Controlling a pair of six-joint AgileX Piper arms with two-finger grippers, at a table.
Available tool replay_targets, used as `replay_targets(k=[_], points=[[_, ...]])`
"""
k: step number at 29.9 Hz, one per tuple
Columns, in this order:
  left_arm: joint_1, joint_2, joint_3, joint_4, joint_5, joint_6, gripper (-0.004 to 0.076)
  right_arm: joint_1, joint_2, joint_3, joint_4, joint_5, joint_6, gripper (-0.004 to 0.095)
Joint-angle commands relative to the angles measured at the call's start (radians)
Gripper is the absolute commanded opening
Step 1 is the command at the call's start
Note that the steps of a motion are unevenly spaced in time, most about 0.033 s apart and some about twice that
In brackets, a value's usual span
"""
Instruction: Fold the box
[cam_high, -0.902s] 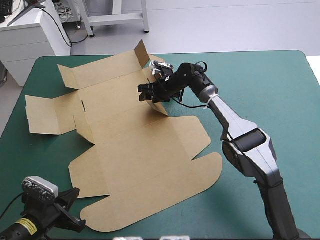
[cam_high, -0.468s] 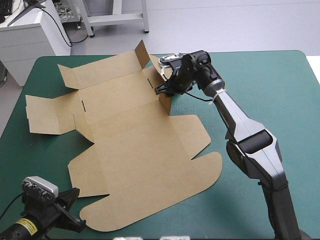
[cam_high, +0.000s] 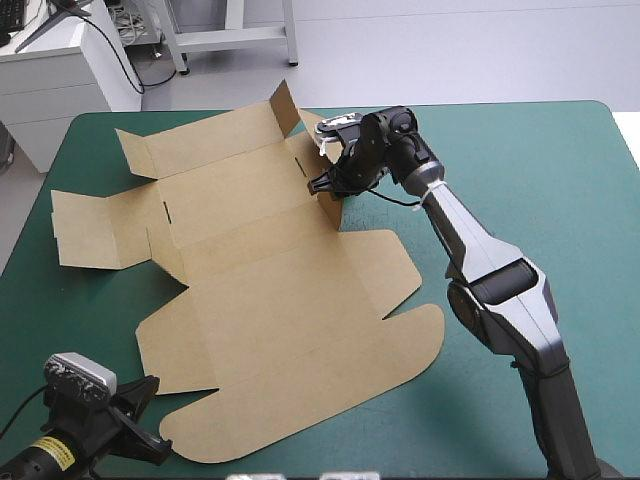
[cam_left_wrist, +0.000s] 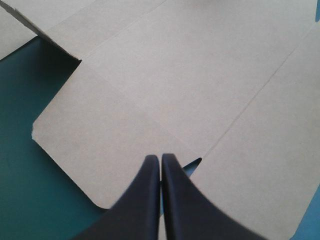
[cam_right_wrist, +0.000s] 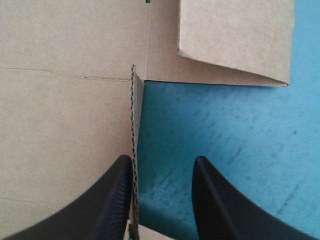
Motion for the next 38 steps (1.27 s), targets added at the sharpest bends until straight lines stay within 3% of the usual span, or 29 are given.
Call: replay_targets(k=[1,11,18,27,35,38], points=[[-0.004,0.011,-0.025,-0.018,-0.061,-0.002,-0.0008,-0.004,-0.064,-0.029,0.037,-0.007,-0.010,0.0303],[-0.004,0.011,-0.025,-0.018,-0.061,-0.002,-0.0008,-0.004,-0.064,-0.029,0.071,-0.026,-0.008,0.0180],[-0.004,0.011,-0.025,-0.018,-0.061,-0.002,-0.0008,-0.004,-0.064,-0.029,0.075,-0.022,-0.027,-0.0017],[-0.004,0.011,-0.025,-0.018,-0.061,-0.002,-0.0008,-0.004,-0.064,-0.029,0.072,0.004,-0.173,-0.0018],[-0.004,0.011,-0.025,-0.018,-0.061,-0.002,-0.0008,-0.004,-0.064,-0.029,0.091,0.005,-0.461,-0.0018],[-0.004,0.011,-0.025,-0.018,-0.061,-0.002,-0.0008,-0.016,-0.071,-0.029,0.163,0.005,-0.569,-0.0018]])
